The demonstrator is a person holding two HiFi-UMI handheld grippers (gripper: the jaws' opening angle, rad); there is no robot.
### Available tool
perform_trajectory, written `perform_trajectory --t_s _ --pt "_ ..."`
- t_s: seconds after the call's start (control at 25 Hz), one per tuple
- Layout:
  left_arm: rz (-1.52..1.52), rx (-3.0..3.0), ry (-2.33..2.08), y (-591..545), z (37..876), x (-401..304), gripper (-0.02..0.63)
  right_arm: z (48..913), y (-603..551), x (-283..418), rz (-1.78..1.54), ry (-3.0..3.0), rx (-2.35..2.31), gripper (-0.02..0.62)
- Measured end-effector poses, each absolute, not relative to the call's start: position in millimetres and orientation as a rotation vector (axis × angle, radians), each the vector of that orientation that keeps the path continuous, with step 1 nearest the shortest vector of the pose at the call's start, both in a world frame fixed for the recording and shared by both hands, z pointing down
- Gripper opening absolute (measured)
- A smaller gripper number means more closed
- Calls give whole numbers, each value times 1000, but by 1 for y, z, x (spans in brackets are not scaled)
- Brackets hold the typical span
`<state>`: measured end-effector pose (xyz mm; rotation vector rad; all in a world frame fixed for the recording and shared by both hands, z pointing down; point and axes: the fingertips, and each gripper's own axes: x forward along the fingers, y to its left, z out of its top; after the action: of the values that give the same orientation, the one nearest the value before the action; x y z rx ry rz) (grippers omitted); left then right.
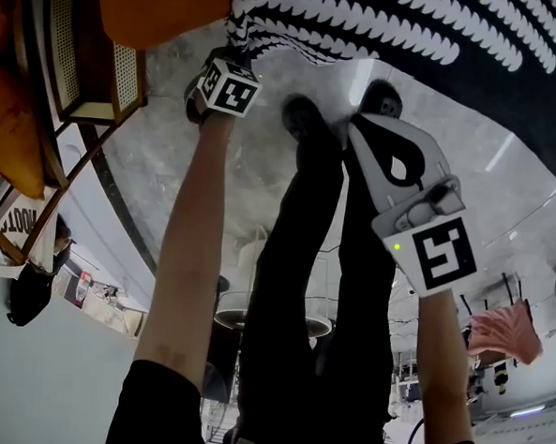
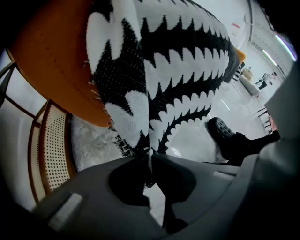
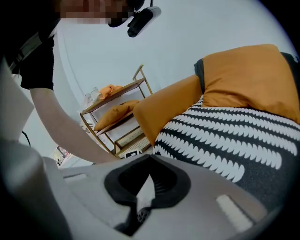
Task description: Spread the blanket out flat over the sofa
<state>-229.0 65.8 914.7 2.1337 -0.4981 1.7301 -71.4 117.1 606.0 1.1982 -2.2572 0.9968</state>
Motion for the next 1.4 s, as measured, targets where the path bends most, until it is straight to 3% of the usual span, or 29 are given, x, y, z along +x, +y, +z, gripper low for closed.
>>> perform_trajectory --t_s 0.2,0.32,0.44,0.88,1.4 --pt "1744 2112 -500 67 915 -235 18 607 114 -80 988 -2289 1143 3" --pt "1772 2086 -493 63 910 -239 106 599 115 -82 982 -2299 1121 3" --pt "1764 2072 -496 63 889 -240 134 578 116 -79 978 -2289 1113 3" --pt "1708 2062 -491 77 822 -226 137 524 108 -73 886 -2326 1095 3" --pt "1539 2045 -628 112 670 -178 100 403 122 -18 794 -2353 1169 3"
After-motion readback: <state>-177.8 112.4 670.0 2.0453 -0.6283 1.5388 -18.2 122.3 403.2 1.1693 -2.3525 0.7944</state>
